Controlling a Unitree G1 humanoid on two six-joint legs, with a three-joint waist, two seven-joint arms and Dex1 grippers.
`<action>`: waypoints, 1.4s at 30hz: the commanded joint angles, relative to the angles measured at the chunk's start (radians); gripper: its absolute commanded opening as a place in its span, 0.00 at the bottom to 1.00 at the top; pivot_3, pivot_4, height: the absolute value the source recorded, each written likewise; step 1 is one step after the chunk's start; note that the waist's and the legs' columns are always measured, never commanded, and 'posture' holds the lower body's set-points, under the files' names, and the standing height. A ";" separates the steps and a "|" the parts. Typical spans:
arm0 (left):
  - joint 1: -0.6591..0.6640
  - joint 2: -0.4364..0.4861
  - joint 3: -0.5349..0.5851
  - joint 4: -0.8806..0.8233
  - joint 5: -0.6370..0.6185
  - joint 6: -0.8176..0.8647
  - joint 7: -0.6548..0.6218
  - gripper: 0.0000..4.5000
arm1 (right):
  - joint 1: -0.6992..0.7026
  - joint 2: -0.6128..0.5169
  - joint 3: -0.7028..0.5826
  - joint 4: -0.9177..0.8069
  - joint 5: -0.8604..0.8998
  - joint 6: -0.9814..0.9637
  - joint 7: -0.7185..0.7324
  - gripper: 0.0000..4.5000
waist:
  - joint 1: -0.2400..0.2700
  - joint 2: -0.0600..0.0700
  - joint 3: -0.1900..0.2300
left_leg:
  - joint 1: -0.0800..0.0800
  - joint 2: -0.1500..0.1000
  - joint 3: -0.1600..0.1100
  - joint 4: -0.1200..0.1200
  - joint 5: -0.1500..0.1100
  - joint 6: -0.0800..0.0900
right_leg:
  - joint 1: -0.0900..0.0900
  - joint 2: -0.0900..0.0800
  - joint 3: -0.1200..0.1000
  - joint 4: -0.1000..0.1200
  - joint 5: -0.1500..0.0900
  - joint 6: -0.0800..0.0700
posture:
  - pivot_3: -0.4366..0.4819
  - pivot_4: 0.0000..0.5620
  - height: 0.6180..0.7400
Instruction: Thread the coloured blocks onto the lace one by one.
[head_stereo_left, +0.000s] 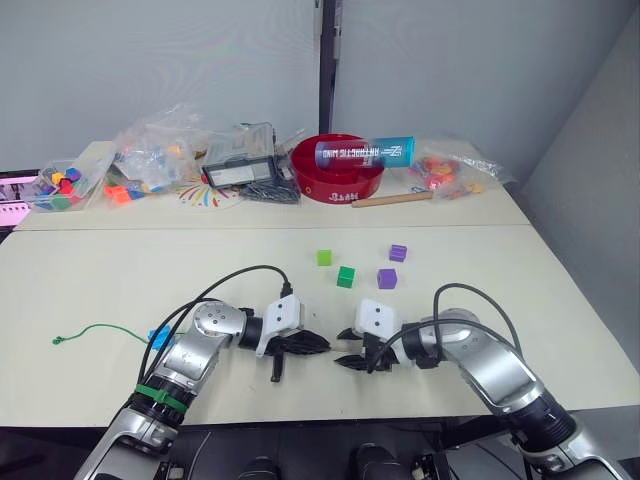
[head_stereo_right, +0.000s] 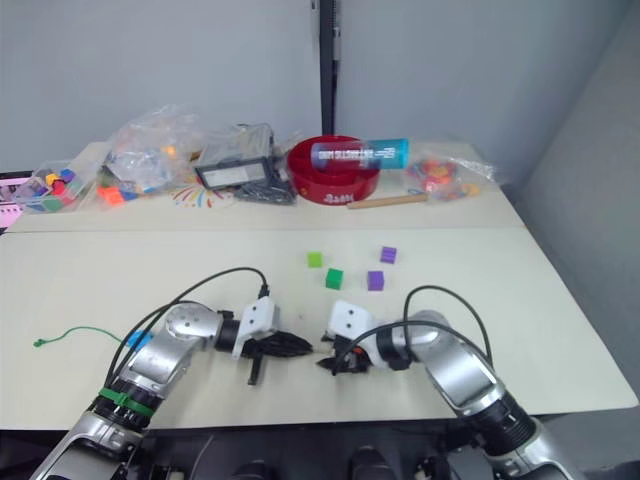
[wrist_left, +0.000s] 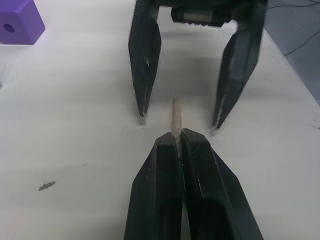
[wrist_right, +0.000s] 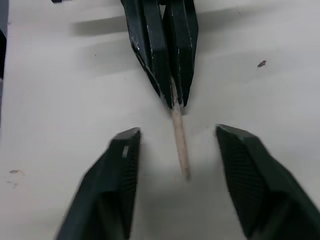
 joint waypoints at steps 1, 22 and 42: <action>-0.009 0.015 0.029 -0.009 -0.010 -0.012 -0.003 0.00 | 0.027 -0.014 -0.107 -0.082 0.078 0.027 -0.011 0.91 | 0.000 0.000 0.000 | 0.000 0.000 0.000 0.000 0.000 0.000 | 0.000 0.000 0.000 0.000 0.000 0.000 | 0.48 0.27 0.92; 0.058 0.054 0.105 -0.112 -0.060 0.049 0.039 0.00 | 0.278 0.481 -0.279 -0.138 -0.119 -0.048 -0.857 0.99 | -0.002 0.000 0.000 | -0.001 0.000 0.001 -0.001 0.000 0.000 | -0.001 0.000 0.001 0.000 0.000 0.000 | 0.48 0.27 0.92; 0.056 0.053 0.099 -0.116 -0.056 0.048 0.045 0.00 | 0.073 0.596 -0.324 0.302 -0.173 -0.252 -1.032 0.66 | -0.006 0.001 0.000 | 0.000 0.000 0.000 -0.002 0.000 0.000 | -0.001 0.000 0.000 0.000 0.000 0.000 | 0.48 0.27 0.92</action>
